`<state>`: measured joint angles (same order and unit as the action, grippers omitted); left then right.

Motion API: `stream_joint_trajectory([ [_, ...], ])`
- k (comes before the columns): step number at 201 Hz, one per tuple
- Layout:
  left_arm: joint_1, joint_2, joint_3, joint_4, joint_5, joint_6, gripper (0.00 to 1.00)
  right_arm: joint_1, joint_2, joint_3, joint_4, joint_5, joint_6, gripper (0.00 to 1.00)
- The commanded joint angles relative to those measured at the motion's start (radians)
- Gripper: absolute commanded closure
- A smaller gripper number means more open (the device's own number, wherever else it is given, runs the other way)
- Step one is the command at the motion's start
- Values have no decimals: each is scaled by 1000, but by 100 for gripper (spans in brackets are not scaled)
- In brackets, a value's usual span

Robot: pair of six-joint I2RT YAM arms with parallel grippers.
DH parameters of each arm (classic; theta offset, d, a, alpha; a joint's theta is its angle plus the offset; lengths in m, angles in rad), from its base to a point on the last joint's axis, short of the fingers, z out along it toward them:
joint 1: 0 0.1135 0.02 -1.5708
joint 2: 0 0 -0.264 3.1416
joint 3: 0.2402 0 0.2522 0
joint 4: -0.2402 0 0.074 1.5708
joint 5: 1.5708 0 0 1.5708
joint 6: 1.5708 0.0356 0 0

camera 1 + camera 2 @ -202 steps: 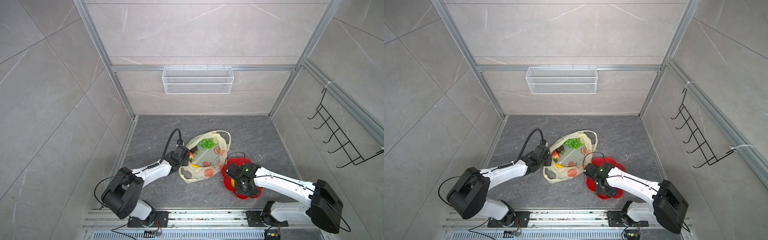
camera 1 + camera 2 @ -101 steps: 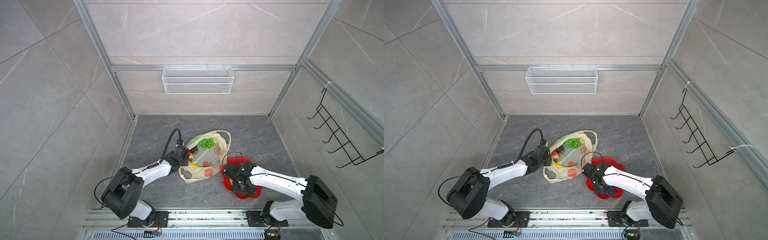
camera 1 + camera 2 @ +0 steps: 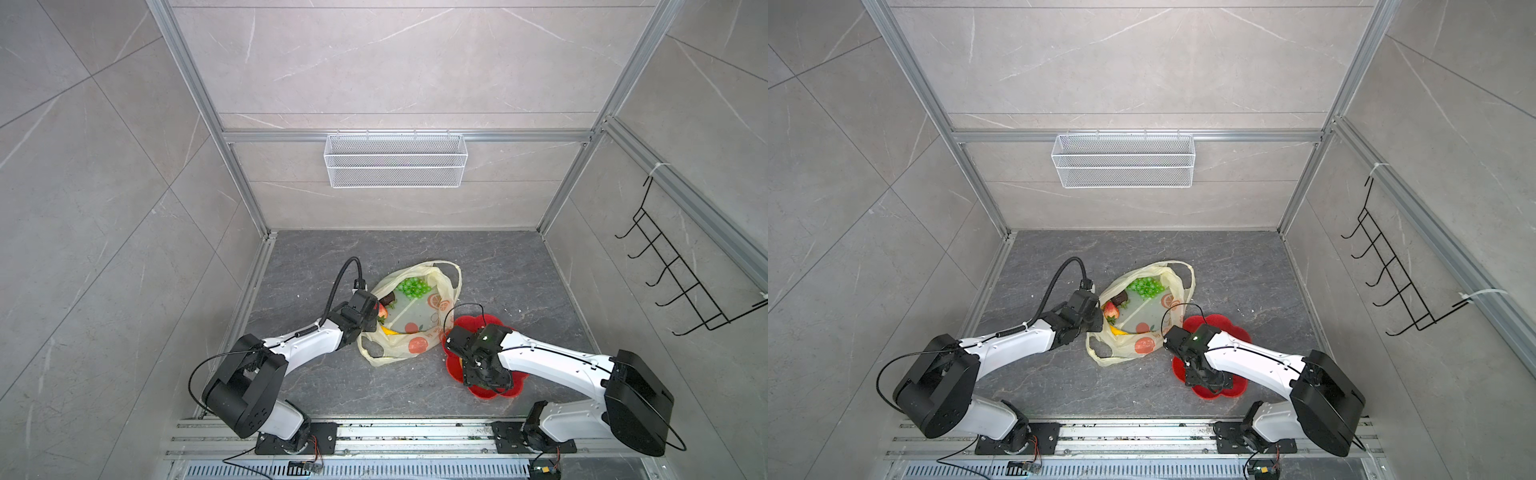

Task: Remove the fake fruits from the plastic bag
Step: 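Lower the dark green fruit onto the red plate and open the right gripper, then move the open right gripper back into the bag toward the purple plum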

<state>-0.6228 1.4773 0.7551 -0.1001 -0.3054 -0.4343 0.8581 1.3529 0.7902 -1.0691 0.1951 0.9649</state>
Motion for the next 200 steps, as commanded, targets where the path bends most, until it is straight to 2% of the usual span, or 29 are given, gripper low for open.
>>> stream_joint_trajectory([
  [1,4,-3,32,4,-5,9,79,7,-37,26,-38,30,-8,16],
  [53,5,-3,32,6,-4,8,79,9,-54,69,-72,40,-11,16],
  [109,5,-12,25,14,-1,-1,79,14,-89,225,-87,82,-44,19],
  [151,7,-15,21,19,6,-6,80,14,-39,308,167,65,-77,26],
  [200,9,-15,21,19,12,-6,80,0,191,459,473,40,-186,39],
])
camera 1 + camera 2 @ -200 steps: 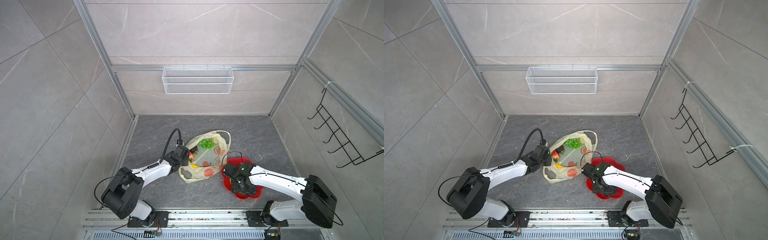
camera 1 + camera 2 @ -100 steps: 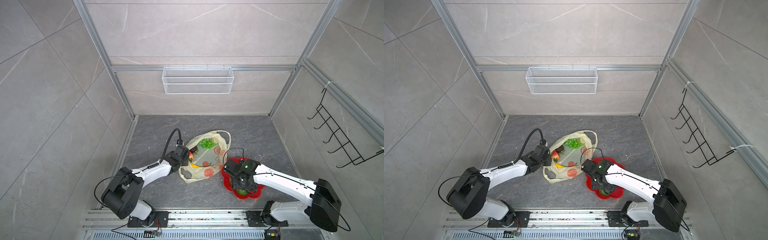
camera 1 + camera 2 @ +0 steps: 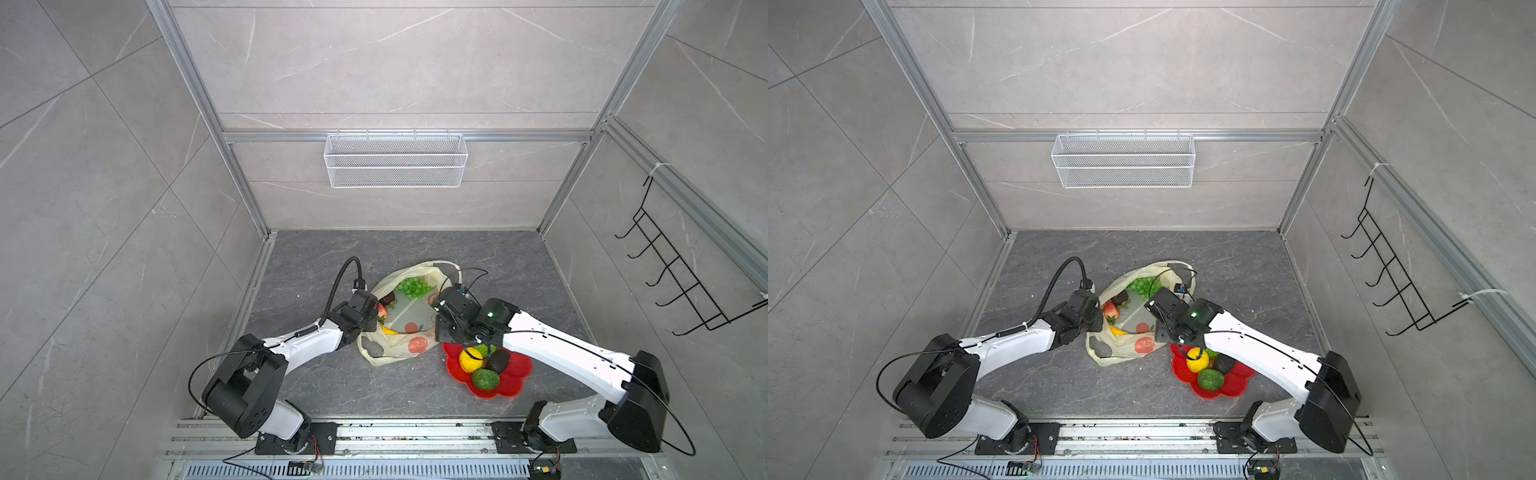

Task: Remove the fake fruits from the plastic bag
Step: 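Move the open right gripper back into the bag toward the purple plum, then grasp the dark purple plum by its green stem with the right gripper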

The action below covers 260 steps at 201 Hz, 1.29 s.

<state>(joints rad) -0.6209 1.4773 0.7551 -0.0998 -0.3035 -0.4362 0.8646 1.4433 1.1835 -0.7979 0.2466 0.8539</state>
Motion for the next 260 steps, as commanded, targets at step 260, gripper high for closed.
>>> stream_joint_trajectory([
  [260,13,-28,23,5,11,4,80,-130,645,61,830,-280,-424,72],
])
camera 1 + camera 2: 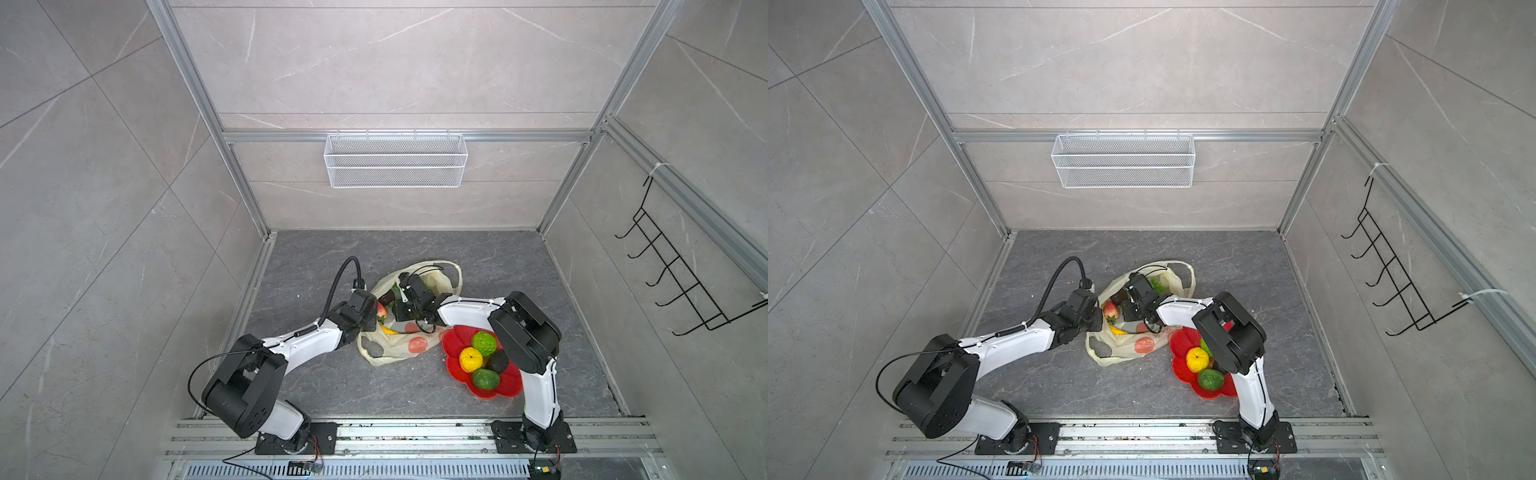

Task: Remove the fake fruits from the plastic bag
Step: 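Grasp the dark purple plum by its green stem with the right gripper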

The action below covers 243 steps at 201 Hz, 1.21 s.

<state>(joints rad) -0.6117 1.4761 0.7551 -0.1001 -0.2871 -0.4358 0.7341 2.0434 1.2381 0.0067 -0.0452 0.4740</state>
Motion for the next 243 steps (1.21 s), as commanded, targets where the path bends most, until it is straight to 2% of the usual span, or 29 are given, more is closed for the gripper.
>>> stream_joint_trajectory([
  [1,4,-27,23,5,-6,4,80,1,46,8,26,12,-44,72],
  [84,5,-19,26,6,-3,3,80,4,81,13,79,22,-79,74],
  [148,5,-6,29,6,-6,5,80,13,60,8,89,36,-98,86],
  [170,7,8,33,7,-3,3,80,22,41,37,16,48,-99,91],
  [243,10,-3,32,0,-8,5,80,51,-71,34,-133,92,-63,95],
])
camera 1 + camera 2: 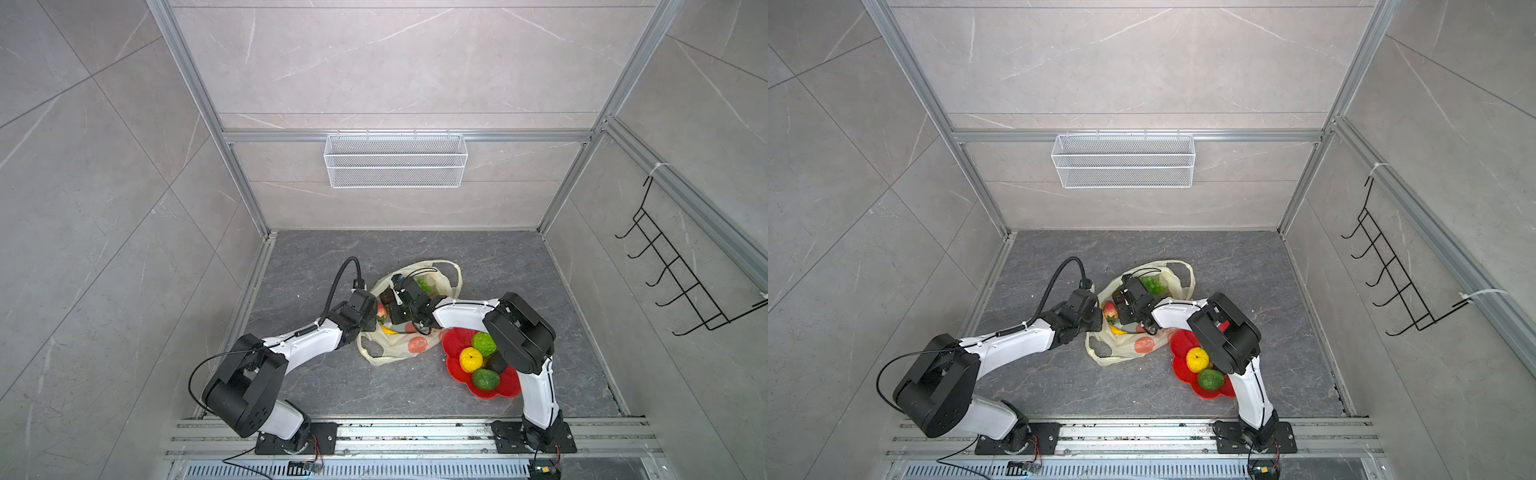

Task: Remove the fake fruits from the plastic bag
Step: 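Grasp the dark purple plum by its green stem with the right gripper, then lift the purple plum out of the bag over the red plate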

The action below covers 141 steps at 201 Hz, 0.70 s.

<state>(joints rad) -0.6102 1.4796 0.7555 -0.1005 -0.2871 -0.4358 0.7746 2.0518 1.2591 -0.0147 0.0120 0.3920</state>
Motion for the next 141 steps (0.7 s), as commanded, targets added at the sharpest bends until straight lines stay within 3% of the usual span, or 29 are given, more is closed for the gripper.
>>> stream_joint_trajectory([
  [1,8,-7,31,0,-8,6,80,11,-82,12,-115,35,21,95],
  [141,10,-6,33,1,3,4,80,45,-468,-94,-634,81,137,100],
])
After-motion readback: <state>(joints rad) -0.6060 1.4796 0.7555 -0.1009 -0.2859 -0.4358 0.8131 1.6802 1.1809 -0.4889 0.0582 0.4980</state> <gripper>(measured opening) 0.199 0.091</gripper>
